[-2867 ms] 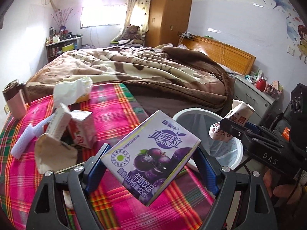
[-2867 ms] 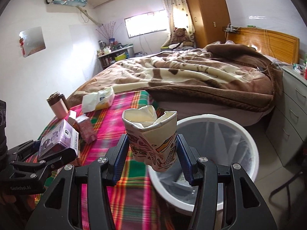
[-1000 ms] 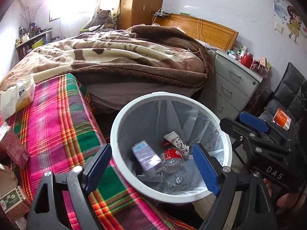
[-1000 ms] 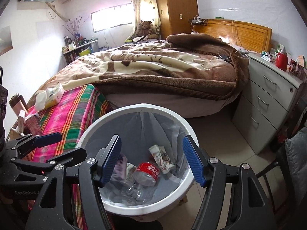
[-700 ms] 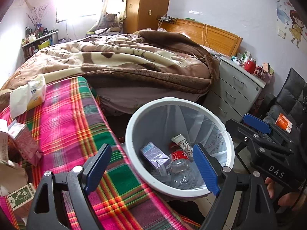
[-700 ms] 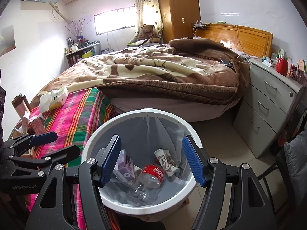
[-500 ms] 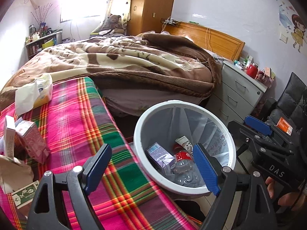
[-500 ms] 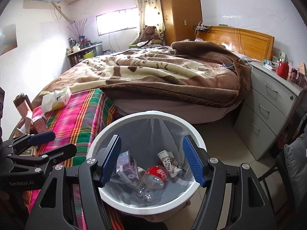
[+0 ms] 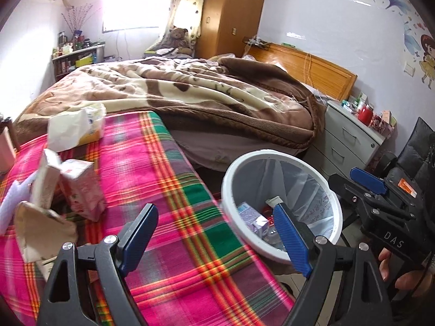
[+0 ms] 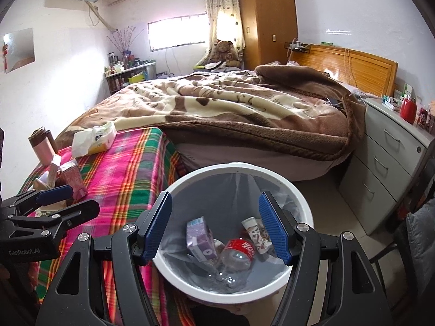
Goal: Collect trash
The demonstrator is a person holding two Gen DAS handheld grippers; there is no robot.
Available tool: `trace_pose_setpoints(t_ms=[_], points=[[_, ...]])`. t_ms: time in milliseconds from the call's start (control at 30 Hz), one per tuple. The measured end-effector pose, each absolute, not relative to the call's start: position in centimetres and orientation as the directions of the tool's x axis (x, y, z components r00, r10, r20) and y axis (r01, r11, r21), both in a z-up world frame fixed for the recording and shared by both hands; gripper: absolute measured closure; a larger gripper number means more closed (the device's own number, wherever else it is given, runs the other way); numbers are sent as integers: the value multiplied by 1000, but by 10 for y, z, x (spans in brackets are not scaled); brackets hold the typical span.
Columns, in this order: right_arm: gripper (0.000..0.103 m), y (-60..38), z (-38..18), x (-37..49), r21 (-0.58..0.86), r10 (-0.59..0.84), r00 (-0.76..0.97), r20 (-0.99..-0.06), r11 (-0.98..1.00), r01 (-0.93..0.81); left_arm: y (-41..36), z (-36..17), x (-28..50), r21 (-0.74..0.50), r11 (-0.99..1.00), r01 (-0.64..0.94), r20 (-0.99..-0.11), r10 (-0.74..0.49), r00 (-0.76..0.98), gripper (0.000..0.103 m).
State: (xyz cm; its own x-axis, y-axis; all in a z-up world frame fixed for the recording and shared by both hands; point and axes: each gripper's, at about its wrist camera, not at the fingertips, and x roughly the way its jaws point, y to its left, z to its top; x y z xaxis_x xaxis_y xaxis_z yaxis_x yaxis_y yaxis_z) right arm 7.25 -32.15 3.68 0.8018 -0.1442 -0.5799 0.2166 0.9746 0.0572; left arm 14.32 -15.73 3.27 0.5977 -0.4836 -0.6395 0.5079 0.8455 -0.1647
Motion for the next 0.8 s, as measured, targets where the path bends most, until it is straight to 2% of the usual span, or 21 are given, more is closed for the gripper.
trace_pose_setpoints(t_ms=[433,800], points=[[35,-261,27,86,120,28,810,-585,991,53,-62,36,144,-131,930,343,-623,-347,701,15],[35,-219,17,105,132,111,783,-612,990,-37,-2,23,143,-133,965,227,-647,-258,718,15]])
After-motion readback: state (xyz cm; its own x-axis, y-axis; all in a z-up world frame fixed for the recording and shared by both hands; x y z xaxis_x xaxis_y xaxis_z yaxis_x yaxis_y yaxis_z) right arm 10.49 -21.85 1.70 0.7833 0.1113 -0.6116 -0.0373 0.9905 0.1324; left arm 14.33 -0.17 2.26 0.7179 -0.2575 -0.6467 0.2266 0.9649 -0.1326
